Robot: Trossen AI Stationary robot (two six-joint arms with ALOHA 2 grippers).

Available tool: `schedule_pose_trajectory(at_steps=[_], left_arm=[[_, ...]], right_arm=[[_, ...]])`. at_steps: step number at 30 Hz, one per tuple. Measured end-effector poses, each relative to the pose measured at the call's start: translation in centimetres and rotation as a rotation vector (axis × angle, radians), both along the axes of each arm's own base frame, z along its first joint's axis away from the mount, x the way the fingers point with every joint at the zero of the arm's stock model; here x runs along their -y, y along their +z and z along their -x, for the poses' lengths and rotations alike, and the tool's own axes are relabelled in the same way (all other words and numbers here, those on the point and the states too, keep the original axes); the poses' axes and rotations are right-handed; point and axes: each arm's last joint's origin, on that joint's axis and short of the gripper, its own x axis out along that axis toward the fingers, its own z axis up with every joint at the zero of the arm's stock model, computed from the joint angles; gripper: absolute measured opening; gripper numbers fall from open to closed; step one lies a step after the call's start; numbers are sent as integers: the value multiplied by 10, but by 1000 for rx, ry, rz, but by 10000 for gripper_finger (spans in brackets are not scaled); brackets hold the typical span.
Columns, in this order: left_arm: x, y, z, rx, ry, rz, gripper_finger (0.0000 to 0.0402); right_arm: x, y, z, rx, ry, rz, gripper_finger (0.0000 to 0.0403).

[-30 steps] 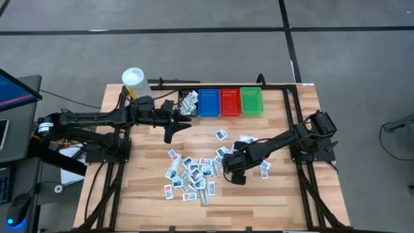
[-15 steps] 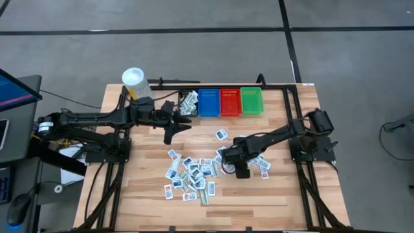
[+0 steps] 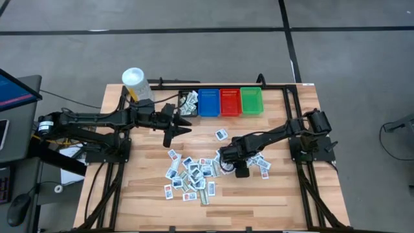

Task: Pick & Place First Aid Supplies
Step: Put the green bandage pack in the black bin

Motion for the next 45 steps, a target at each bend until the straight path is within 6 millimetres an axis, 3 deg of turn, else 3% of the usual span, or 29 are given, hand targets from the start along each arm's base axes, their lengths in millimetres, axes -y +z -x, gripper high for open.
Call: schedule_pose_trajectory(at_steps=[17, 26, 34, 45], left_arm=[[0, 0, 0, 0, 1, -3, 136], [0, 0, 0, 0, 1, -3, 136], [0, 0, 0, 1, -1, -10, 136], [0, 0, 0, 1, -1, -10, 136]], right_arm=[[-1, 32, -4, 60, -27, 3, 55], [0, 62, 0, 87, -27, -3, 3], [0, 64, -2, 113, -75, -19, 32], [-1, 43, -6, 88, -52, -10, 90]])
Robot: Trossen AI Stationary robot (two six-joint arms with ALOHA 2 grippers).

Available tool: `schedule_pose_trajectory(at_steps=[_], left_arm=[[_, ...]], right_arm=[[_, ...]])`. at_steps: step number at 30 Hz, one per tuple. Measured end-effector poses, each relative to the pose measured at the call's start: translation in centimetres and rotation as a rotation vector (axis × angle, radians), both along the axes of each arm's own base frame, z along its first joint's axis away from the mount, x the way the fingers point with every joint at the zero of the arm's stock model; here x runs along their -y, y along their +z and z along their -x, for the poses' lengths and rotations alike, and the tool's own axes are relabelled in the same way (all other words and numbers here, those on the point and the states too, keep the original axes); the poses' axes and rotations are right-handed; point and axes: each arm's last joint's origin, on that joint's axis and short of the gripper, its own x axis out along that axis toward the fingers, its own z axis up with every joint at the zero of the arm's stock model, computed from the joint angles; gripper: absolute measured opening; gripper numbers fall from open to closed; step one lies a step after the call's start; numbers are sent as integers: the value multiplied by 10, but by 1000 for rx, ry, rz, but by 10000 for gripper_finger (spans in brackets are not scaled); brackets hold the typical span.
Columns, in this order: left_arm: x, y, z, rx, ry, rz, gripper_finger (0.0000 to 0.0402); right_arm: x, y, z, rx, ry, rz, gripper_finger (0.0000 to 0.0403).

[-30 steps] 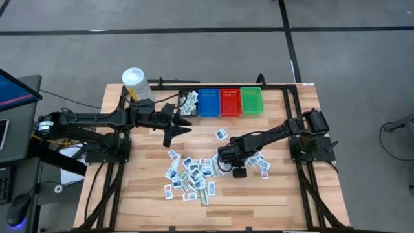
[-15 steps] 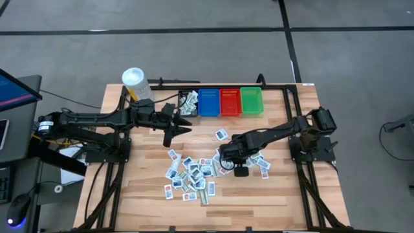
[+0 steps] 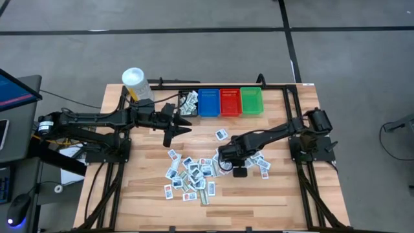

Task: Pick & Place First Aid Supplies
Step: Put the green bandage pack in the black bin

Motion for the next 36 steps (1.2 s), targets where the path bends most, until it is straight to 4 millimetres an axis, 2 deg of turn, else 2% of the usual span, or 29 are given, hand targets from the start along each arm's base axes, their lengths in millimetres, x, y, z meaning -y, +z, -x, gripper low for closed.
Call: schedule_pose_trajectory(at_steps=[9, 12, 16, 24, 29, 36], left_arm=[[0, 0, 0, 0, 0, 0, 136], [0, 0, 0, -1, 0, 0, 136], [0, 0, 0, 0, 0, 0, 136], [0, 0, 0, 0, 0, 0, 136], [0, 0, 0, 0, 0, 0, 136], [0, 0, 0, -1, 0, 0, 136]], right_arm=[[-1, -30, -7, -68, 9, 13, 92], [-1, -34, -8, -78, 0, 15, 92], [-1, -35, -7, -81, 0, 14, 75], [-2, -35, -7, -86, 1, 1, 5], [-2, -31, -5, -138, -16, -2, 8], [-1, -13, -7, -250, -21, 35, 2]])
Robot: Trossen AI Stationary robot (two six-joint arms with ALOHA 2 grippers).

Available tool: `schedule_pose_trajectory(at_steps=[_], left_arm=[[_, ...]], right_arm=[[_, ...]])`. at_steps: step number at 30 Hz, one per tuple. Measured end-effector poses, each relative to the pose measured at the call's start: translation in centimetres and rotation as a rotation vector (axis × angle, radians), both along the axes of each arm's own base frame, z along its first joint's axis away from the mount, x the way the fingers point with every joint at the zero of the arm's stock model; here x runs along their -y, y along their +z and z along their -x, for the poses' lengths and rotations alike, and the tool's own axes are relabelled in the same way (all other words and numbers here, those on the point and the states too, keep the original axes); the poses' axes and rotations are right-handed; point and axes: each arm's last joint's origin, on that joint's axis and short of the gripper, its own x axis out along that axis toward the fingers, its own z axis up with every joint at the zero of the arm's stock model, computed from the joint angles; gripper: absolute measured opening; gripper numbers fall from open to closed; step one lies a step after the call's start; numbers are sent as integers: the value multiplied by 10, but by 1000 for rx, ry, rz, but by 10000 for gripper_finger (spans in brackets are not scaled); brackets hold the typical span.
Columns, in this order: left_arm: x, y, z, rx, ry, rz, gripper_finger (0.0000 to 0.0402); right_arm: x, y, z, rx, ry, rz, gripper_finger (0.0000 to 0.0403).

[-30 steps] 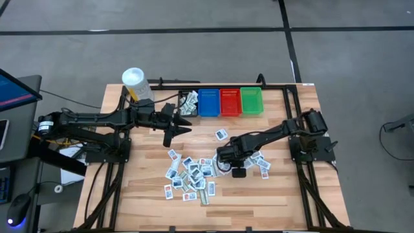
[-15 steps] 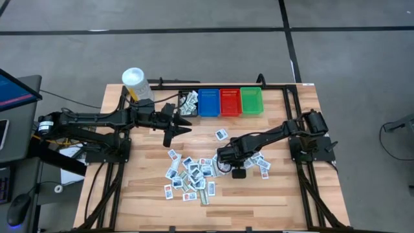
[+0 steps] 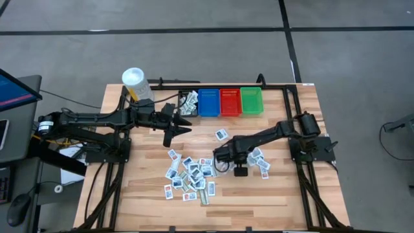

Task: Pick & Place First Aid Supplies
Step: Put the green bandage pack in the black bin

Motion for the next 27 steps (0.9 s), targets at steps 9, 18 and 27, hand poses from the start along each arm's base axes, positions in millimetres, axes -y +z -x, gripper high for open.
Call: schedule_pose_trajectory(at_steps=[9, 18, 27], left_arm=[[0, 0, 0, -2, 0, 0, 136], [1, 0, 0, -3, -4, 1, 136], [5, 0, 0, -19, 18, 174, 136]], right_arm=[[-2, 37, -5, -48, 31, 130, 1], [-3, 75, -26, 100, 29, 236, 1], [2, 118, -44, 294, 1, 413, 0]])
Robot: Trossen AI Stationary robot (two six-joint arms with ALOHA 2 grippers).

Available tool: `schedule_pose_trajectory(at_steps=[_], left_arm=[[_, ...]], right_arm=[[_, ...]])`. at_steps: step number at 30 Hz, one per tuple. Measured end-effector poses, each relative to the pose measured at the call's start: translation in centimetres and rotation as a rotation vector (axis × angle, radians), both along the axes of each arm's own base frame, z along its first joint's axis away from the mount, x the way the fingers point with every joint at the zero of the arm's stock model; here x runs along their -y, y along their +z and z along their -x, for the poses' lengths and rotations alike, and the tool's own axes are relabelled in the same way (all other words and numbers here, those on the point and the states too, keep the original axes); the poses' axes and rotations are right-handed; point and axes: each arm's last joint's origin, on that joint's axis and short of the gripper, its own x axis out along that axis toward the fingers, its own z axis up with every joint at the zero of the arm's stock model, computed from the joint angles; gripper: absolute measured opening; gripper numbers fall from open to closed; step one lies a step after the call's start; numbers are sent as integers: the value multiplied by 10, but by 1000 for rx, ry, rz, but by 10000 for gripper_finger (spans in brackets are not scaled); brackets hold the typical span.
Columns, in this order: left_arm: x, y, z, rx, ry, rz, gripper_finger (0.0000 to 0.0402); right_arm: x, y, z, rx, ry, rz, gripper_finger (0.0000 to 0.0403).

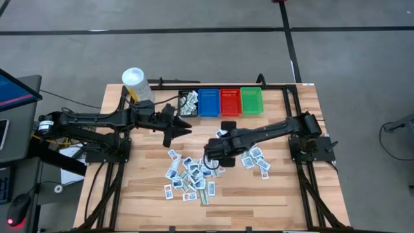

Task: Pick & Place First Aid Supplies
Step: Put the green bandage pack in the black bin

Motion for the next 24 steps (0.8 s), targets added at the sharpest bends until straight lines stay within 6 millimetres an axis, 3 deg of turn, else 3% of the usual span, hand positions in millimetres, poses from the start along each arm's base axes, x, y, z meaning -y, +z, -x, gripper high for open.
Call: schedule_pose_trajectory(at_steps=[7, 14, 24], left_arm=[[-5, -3, -3, -43, 97, 346, 136], [-6, -14, -16, -60, 103, 419, 136], [-11, -17, -26, -14, 97, 395, 136]], right_arm=[[16, 38, -14, 174, -58, 78, 0], [31, 66, -24, 318, -97, 58, 0], [32, 70, -25, 325, -80, 56, 0]])
